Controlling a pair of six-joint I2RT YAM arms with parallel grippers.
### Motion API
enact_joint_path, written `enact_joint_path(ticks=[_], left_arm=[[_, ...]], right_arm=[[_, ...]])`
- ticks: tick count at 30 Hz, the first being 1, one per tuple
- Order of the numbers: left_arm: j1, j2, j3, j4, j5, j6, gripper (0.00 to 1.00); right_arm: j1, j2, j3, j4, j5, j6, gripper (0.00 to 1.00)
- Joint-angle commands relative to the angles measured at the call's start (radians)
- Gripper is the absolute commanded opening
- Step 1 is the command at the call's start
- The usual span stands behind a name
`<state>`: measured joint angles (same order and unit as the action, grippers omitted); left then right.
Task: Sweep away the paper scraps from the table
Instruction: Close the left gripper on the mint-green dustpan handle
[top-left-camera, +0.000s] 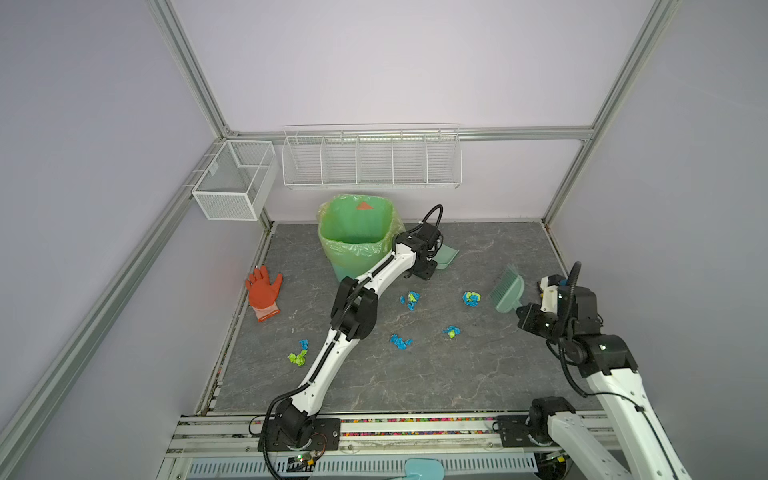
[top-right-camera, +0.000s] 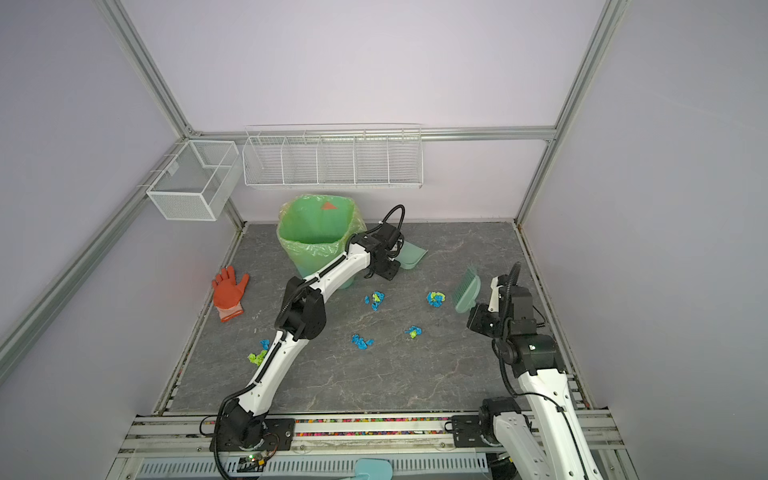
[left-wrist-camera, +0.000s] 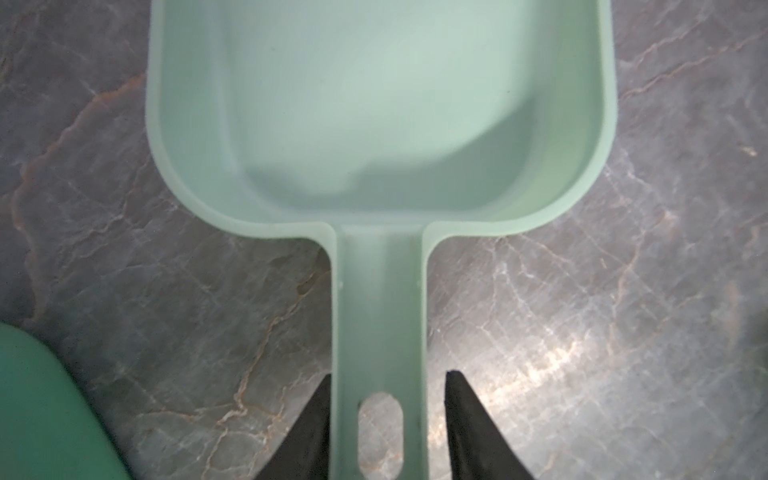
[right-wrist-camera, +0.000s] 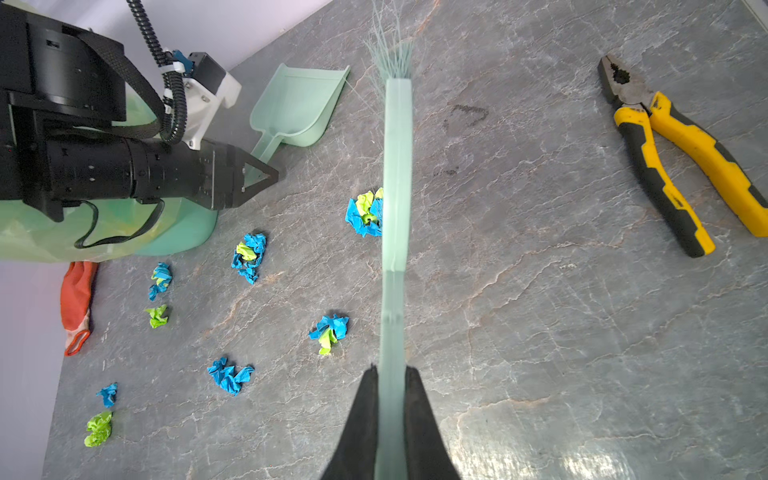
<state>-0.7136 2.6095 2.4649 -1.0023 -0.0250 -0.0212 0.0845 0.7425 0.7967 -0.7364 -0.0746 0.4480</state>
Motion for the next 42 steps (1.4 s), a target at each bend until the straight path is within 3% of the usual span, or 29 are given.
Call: enact_joint_path(ticks=[1, 20, 33, 42], left_arm=[[0.002, -0.002, 0.032, -0.007, -0.012, -0.002, 0.36], [0.002, -0.02, 0.03, -0.007, -0.013, -0.009, 0.11], [-0.021, -0.136, -0.043, -0.001, -0.01, -0.017, 0.0], [-0.044, -0.238, -0.133, -0.042, -0.018, -0.02, 0.0]], right_arm=[[-0.005, -0.016, 0.007, 0.004, 0.003, -0.011, 0.07], [-0.004, -0.011, 0.012, -0.002, -0.002, -0.015, 0.07], [-0.005, 0.049, 0.066, -0.065, 0.018, -0.007, 0.07], [-0.004, 0.093, 0.149, -0.17, 0.065, -0.045, 0.07]])
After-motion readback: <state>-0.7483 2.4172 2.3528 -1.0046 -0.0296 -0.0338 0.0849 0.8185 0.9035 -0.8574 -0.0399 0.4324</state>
